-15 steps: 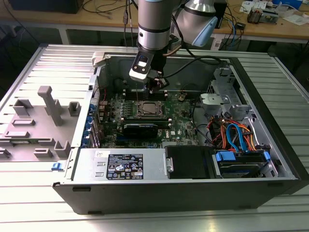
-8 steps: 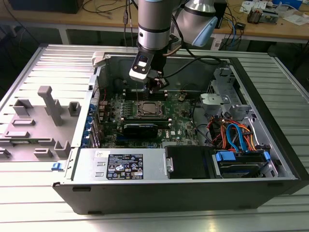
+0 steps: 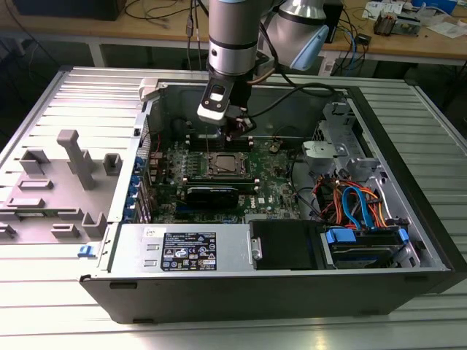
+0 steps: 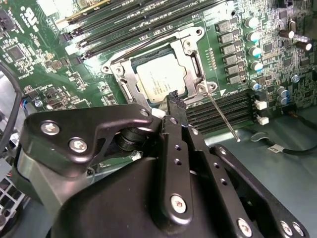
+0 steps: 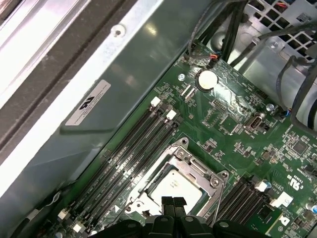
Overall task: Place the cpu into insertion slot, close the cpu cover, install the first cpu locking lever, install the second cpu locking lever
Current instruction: 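Install the first cpu locking lever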
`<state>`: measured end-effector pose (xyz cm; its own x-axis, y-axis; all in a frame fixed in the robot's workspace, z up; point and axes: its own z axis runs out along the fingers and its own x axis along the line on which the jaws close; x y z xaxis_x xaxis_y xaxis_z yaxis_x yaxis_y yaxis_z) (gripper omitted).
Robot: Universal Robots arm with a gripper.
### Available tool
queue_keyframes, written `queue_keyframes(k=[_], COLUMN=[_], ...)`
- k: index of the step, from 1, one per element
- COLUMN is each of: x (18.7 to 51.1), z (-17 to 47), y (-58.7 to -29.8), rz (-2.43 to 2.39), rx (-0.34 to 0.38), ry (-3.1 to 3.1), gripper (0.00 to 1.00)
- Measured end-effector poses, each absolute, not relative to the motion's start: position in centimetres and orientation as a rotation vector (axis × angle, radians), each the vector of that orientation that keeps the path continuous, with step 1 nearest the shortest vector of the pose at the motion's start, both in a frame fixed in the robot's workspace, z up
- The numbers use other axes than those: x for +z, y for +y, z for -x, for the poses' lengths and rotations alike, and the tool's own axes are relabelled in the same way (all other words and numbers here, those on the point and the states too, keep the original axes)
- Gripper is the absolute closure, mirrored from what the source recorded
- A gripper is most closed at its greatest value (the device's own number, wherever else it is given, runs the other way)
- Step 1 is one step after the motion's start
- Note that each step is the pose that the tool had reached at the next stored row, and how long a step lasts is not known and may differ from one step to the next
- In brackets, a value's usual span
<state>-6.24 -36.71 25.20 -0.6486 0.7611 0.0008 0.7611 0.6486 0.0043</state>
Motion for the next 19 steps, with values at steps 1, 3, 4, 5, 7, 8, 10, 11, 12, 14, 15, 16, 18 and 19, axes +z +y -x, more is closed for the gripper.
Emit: queue_keyframes(k=[1, 3, 4, 5, 7, 8, 10, 11, 12, 14, 15, 16, 18, 19], x=[25.20, 25.20, 25.20, 25.20, 25.20, 25.20, 25.20, 25.20, 25.20, 25.20, 25.20, 25.20, 25.20, 25.20], z=[6.24, 6.24, 6.24, 6.24, 6.24, 6.24, 6.24, 6.24, 6.24, 6.24, 6.24, 6.24, 6.24, 6.24], y=[-36.71, -36.71, -36.71, -36.71, -36.71, -36.71, -36.71, -36.71, -36.71, -36.71, -36.71, -36.71, -36.71, -36.71], rz=[-1.294, -1.248, -1.231, -1.212, -1.175, -1.157, -1.111, -1.090, -1.068, -1.023, -1.000, -0.980, -0.934, -0.914], rx=[0.007, 0.007, 0.007, 0.007, 0.007, 0.007, 0.007, 0.007, 0.007, 0.007, 0.007, 0.007, 0.007, 0.007], ry=[2.861, 2.882, 2.890, 2.897, 2.913, 2.920, 2.938, 2.946, 2.954, 2.970, 2.977, 2.984, 2.999, 3.005], gripper=[0.89, 0.89, 0.89, 0.89, 0.89, 0.89, 0.89, 0.89, 0.89, 0.89, 0.89, 0.89, 0.89, 0.89])
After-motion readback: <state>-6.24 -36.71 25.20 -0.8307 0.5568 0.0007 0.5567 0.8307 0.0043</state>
